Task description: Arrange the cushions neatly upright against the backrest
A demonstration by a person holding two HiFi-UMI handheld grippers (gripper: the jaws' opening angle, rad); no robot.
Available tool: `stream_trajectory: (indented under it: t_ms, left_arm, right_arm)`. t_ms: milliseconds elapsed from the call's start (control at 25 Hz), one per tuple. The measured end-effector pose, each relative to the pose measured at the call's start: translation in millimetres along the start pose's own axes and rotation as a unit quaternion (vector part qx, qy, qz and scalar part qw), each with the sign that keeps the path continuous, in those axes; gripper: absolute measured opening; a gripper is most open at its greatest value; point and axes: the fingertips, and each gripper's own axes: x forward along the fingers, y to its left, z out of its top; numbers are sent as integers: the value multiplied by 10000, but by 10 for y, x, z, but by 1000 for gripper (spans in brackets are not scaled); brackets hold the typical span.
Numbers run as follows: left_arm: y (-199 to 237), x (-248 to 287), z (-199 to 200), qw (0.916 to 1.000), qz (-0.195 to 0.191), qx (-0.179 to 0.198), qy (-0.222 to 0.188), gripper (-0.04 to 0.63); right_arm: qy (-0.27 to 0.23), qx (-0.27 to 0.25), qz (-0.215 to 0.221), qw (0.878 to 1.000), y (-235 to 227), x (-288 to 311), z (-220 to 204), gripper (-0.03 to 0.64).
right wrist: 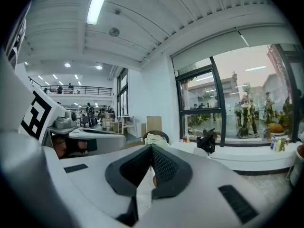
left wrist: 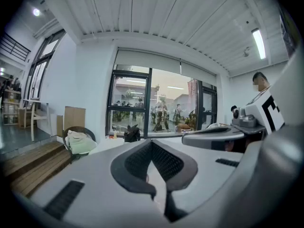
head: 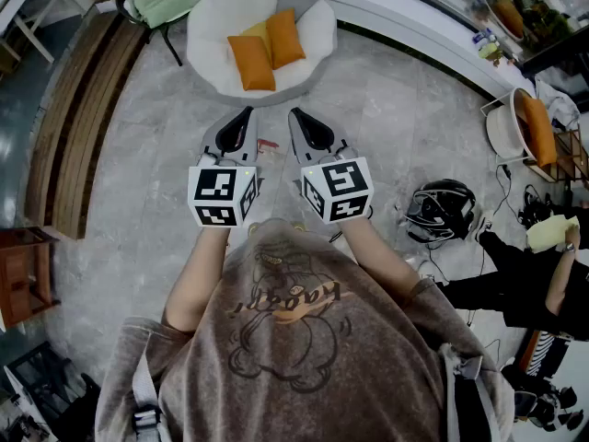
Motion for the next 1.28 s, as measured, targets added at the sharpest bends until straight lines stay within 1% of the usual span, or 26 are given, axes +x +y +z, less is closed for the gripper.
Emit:
stream_trajectory:
  t_ms: [400, 560, 760, 920, 1120, 1280]
  left_arm:
    - [-80, 41, -7, 10000, 35, 35, 69, 5]
    - [-164, 97, -29, 9999, 77, 84, 91, 5]
    - [-236, 194, -109, 9996, 218, 83, 140, 5]
    - [-261, 251, -89, 9994, 304, 117, 111, 5]
    - [-271, 401, -70, 9994, 291, 129, 98, 5]
    - [-178, 584, -69, 9996, 227, 115, 92, 5]
  right_arm:
    - [-97, 65, 154, 9998, -70, -78, 38, 20]
    - [-78, 58, 161, 9998, -203, -171, -12, 20]
    - [-50, -3, 254, 9997, -379, -285, -90, 20]
    - [4, -25, 321, 9995, -483, -329, -171, 20]
    - [72, 68, 291, 9995, -621, -273, -258, 20]
    - [73, 54, 227, 9997, -719, -108, -247, 20]
